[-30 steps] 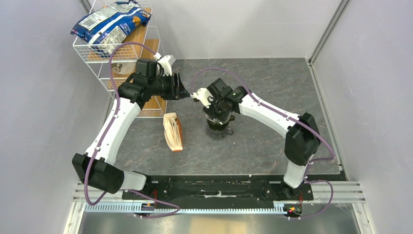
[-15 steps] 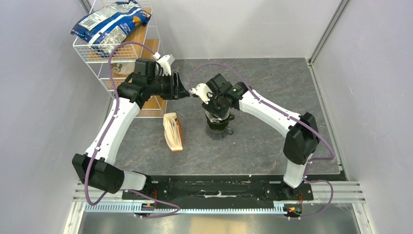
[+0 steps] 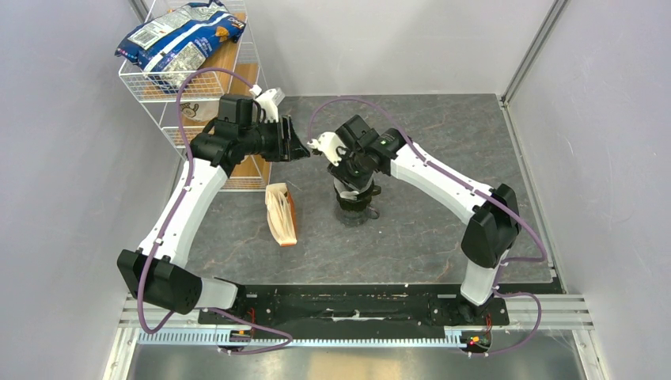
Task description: Place the coffee filter in the dripper
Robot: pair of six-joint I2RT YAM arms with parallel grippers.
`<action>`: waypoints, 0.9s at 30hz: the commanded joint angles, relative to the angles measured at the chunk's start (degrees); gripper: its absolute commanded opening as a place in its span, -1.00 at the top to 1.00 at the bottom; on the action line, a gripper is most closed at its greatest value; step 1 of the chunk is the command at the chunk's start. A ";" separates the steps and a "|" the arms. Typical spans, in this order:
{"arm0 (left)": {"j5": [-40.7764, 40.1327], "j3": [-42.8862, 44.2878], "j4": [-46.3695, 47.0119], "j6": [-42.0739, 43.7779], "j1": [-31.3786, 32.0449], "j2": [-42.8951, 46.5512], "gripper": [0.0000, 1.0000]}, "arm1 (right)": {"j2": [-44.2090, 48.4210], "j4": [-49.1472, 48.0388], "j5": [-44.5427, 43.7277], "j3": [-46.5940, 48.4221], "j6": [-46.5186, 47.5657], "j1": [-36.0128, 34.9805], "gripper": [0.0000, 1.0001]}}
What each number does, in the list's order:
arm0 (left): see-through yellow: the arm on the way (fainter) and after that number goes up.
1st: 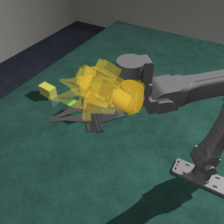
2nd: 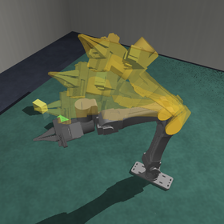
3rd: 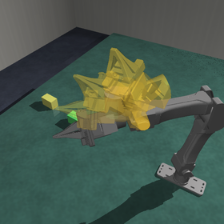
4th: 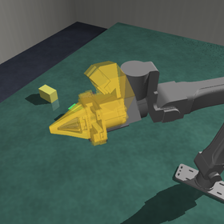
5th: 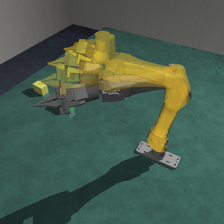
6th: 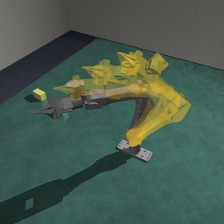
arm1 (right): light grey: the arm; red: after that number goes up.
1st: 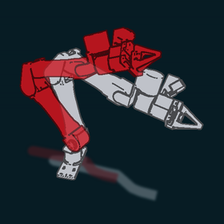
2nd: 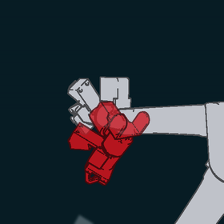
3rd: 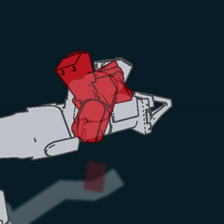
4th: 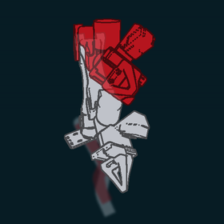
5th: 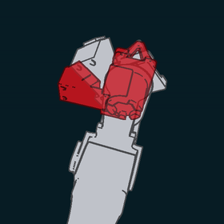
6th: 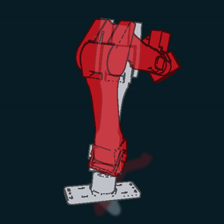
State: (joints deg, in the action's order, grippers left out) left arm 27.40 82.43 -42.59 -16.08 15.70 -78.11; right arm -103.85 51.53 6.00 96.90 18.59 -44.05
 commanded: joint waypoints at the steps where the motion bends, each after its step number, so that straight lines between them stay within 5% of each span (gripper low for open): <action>1: 4.94 -0.17 2.44 -0.80 -0.50 0.99 -0.11 | 4.53 1.55 1.69 4.47 -1.85 -0.24 0.25; 12: 8.85 -2.48 4.34 -1.81 -0.17 -1.62 -0.29 | 12.10 2.70 1.63 4.17 -4.54 1.64 0.10; 27: 5.30 -1.09 4.44 2.12 8.97 -6.56 -0.20 | 8.18 2.61 5.76 4.88 -4.67 11.23 -0.04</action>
State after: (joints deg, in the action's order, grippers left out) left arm 34.00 80.14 -39.22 -15.97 22.22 -83.79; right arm -94.19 54.17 8.14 99.59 14.37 -33.34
